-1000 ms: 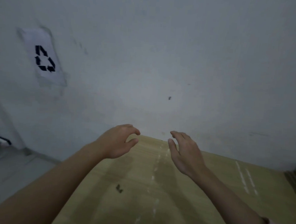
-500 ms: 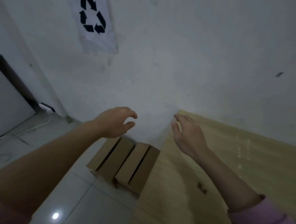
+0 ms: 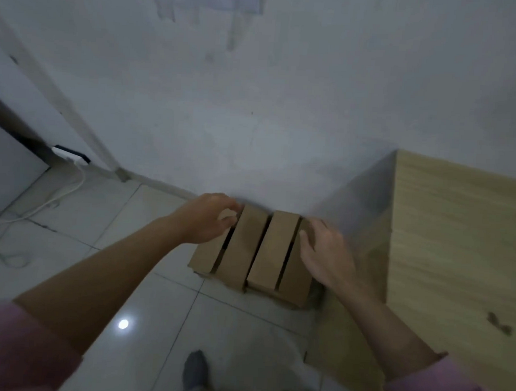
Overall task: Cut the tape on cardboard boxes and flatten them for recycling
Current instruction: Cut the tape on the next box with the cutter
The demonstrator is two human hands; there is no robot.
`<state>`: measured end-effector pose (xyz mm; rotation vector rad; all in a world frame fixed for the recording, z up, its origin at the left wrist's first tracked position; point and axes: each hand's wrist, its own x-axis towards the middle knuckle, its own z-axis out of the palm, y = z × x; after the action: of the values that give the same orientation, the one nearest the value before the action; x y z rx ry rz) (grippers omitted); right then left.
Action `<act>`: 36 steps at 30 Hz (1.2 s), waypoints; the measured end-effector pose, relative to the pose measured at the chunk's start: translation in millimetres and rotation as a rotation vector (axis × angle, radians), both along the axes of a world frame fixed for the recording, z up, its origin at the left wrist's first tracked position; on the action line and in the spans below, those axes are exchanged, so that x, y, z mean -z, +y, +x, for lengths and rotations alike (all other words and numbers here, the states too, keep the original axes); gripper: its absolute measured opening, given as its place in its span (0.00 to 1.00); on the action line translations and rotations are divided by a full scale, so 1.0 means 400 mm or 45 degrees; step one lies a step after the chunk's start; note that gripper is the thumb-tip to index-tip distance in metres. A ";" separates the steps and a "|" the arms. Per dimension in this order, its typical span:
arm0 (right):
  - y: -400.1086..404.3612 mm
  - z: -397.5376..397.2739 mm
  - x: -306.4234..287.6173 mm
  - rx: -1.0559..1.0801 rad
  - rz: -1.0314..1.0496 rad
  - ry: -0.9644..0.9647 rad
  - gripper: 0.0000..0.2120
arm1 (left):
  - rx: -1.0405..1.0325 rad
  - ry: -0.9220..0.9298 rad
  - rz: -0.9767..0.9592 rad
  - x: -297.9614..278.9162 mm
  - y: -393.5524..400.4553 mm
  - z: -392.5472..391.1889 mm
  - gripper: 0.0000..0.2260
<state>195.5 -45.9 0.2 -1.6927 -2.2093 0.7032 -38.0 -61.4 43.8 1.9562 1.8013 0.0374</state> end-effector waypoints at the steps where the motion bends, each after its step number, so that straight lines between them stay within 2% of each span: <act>1: -0.009 -0.035 0.020 0.021 -0.029 -0.001 0.14 | 0.007 -0.010 -0.025 0.026 0.003 -0.036 0.15; 5: -0.042 -0.168 0.111 0.083 -0.176 0.003 0.13 | 0.049 -0.009 -0.153 0.135 0.025 -0.177 0.16; 12: -0.022 -0.356 0.348 0.051 -0.331 -0.005 0.18 | -0.025 -0.035 -0.264 0.377 0.126 -0.371 0.15; 19: 0.097 -0.441 0.723 0.027 -0.457 -0.093 0.22 | -0.477 -0.152 -0.303 0.797 0.235 -0.456 0.16; 24: 0.228 -0.482 0.986 0.204 -0.558 -0.001 0.26 | -0.676 -0.247 -0.325 1.097 0.283 -0.465 0.25; 29: 0.307 -0.503 1.189 0.469 -0.739 0.106 0.36 | -0.821 -0.472 -0.393 1.295 0.303 -0.460 0.36; 32: 0.312 -0.526 1.244 0.581 -0.704 0.020 0.45 | -1.010 -0.685 -0.518 1.356 0.304 -0.448 0.41; 34: 0.316 -0.543 1.247 0.683 -0.675 0.012 0.53 | -1.028 -0.654 -0.523 1.371 0.297 -0.444 0.41; 36: 0.323 -0.548 1.236 0.833 -0.702 0.160 0.58 | -0.996 -0.529 -0.415 1.361 0.291 -0.447 0.38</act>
<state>-23.9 83.3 -494.0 -2.3599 -1.2910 1.2392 -216.9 54.8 -500.4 0.8600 1.9998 0.3503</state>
